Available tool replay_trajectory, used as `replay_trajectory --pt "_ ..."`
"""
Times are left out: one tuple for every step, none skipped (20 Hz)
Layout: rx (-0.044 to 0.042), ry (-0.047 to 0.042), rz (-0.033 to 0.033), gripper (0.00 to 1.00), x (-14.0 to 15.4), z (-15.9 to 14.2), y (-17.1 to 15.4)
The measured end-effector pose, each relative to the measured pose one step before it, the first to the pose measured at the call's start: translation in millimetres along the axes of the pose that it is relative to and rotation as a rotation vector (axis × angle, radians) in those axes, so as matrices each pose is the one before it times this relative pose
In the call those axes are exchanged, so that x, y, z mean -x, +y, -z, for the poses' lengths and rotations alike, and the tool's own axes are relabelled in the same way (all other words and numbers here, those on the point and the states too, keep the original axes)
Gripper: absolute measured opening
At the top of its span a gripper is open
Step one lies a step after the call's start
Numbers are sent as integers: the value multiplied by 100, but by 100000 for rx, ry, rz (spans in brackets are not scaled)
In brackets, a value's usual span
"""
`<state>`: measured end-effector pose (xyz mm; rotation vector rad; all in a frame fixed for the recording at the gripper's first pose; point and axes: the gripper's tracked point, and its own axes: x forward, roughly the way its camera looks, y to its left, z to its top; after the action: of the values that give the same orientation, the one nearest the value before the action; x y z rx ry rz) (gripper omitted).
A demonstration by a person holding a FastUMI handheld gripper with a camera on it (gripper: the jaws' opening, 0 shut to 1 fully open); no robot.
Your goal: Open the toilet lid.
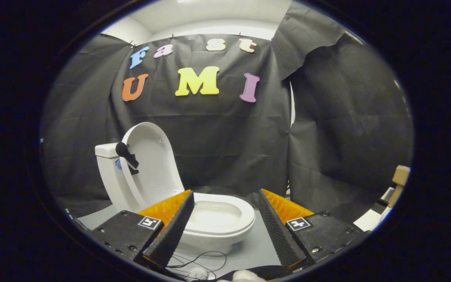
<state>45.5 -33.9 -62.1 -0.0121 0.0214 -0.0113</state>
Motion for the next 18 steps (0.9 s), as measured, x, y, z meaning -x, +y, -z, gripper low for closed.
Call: replay_trajectory --pt "55 -363 357 100 37 -7 -79" --pt "283 -205 88 100 -61 32 15" --pt "159 328 -41 100 -9 116 78" --pt "-209 551 -750 100 2 118 236" --pt "-575 1110 -770 100 -73 289 286" --pt "-366 675 -504 100 63 264 65" --pt "145 -165 -366 100 -7 86 108" --pt "770 -229 422 100 -6 40 -88" --pt "497 44 870 100 -46 160 -257" --pt "-638 -277 623 100 -5 -67 -215" --pt "-1293 56 200 100 2 -205 -154" --pt "-1589 430 328 100 -33 -101 -167" --pt "-1377 380 -150 100 -37 -126 -145" --pt "-458 -1288 463 100 64 -491 -224" --pt "696 -1685 806 100 26 -518 -369" --pt "1017 -773 518 100 26 -137 -232" --pt "93 -452 637 100 78 -157 -351" --pt "-383 -379 374 100 109 -222 -161"
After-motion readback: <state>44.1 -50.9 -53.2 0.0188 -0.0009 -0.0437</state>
